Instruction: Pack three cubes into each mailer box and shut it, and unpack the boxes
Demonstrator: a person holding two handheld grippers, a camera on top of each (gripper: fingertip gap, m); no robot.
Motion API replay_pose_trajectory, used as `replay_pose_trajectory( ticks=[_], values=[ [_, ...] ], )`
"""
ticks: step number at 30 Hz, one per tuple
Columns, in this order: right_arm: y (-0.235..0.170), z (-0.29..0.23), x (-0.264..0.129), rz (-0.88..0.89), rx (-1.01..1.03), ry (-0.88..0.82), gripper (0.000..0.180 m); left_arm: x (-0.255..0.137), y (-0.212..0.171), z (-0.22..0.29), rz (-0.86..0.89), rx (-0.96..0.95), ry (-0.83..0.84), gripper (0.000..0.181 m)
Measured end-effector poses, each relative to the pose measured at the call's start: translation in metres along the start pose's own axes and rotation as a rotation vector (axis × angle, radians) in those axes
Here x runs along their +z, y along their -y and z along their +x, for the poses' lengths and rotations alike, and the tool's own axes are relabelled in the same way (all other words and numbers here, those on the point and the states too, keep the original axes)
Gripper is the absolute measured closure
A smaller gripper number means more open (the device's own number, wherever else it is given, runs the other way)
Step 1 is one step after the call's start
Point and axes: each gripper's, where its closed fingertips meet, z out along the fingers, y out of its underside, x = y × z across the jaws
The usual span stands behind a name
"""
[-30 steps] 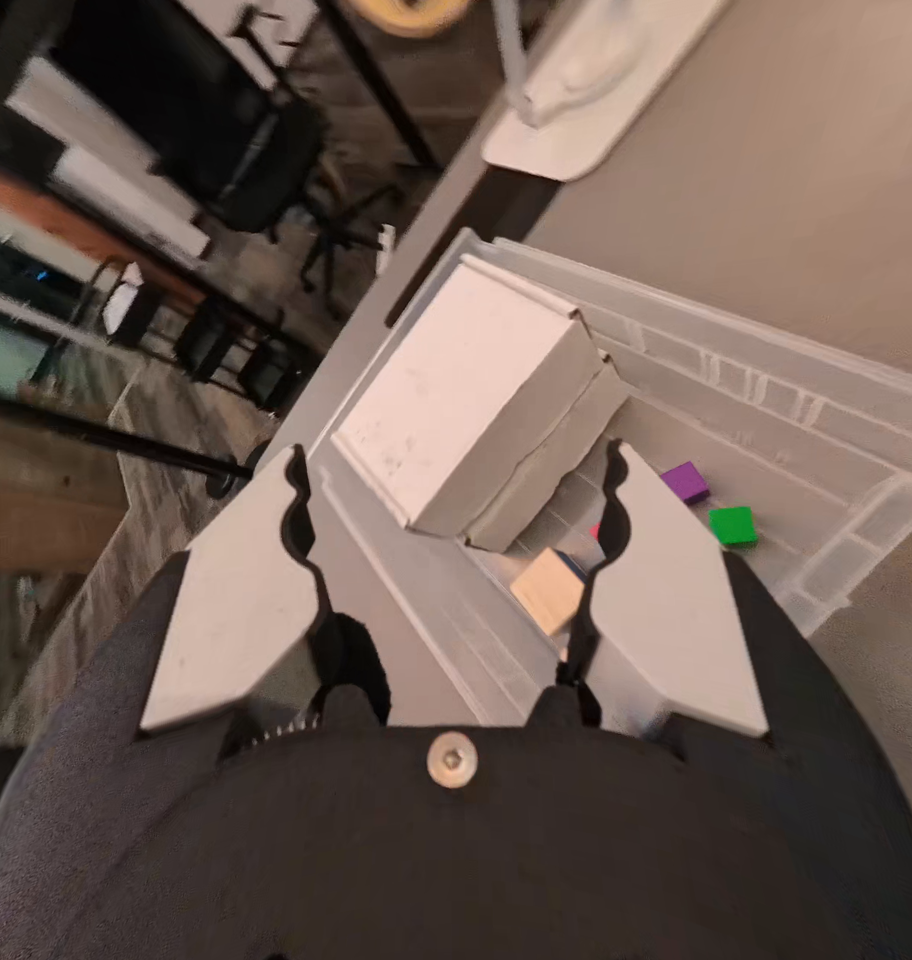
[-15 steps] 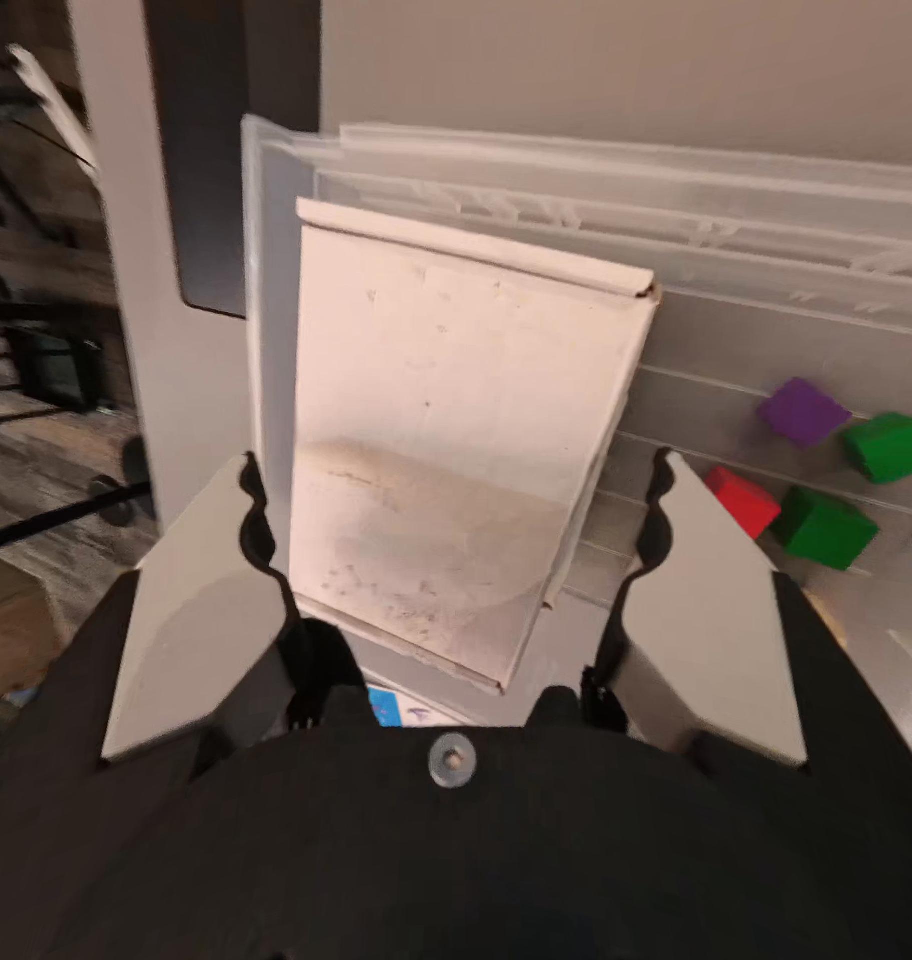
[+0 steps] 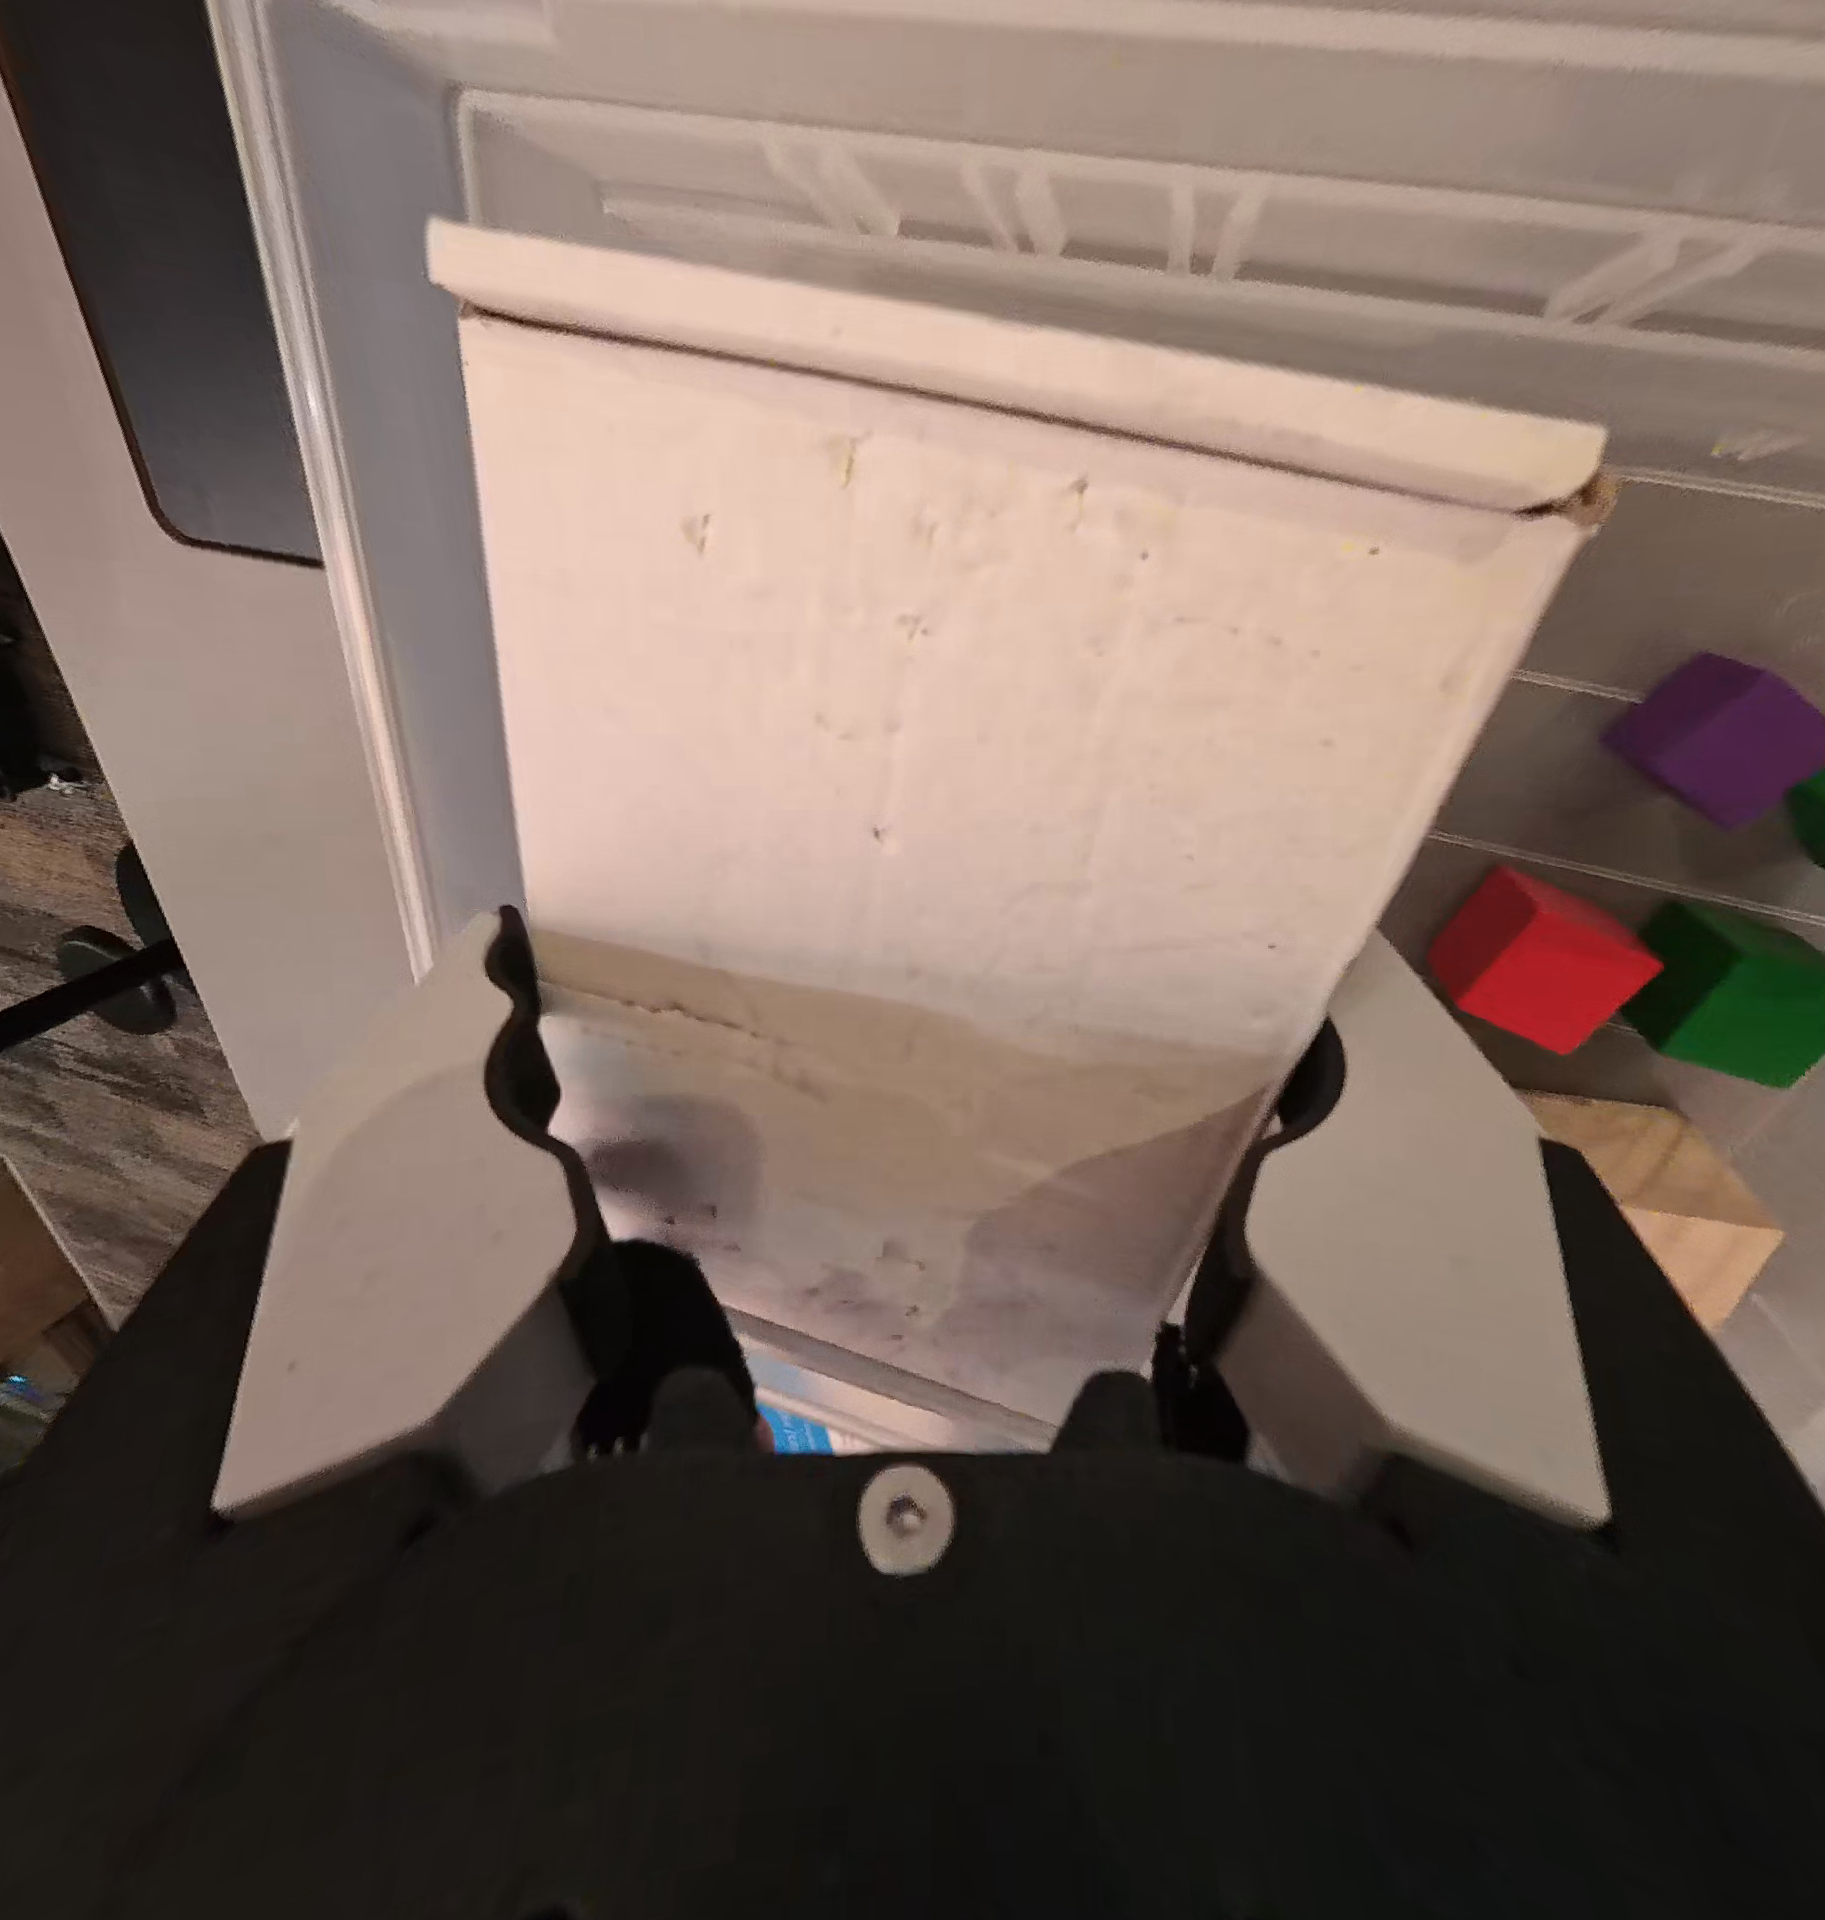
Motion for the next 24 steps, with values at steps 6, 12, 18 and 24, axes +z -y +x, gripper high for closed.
replay_pose_trajectory(
  ticks=[6,12,18,24],
  values=[
    [0.0,0.0,0.0,0.003,0.001,-0.001,0.163,-0.02,0.005,0.001,0.048,-0.044,0.023,0.041],
    [0.002,0.0,-0.001,0.012,-0.007,-0.003,0.161,-0.069,0.034,0.01,0.143,-0.046,0.054,0.042],
    [-0.003,-0.014,0.003,-0.02,-0.182,-0.019,0.148,-0.126,0.107,0.044,0.276,0.031,0.017,0.042],
    [0.02,-0.015,-0.013,0.055,-0.313,-0.079,0.132,-0.107,0.196,0.099,0.239,0.174,-0.131,0.042]
  ],
)
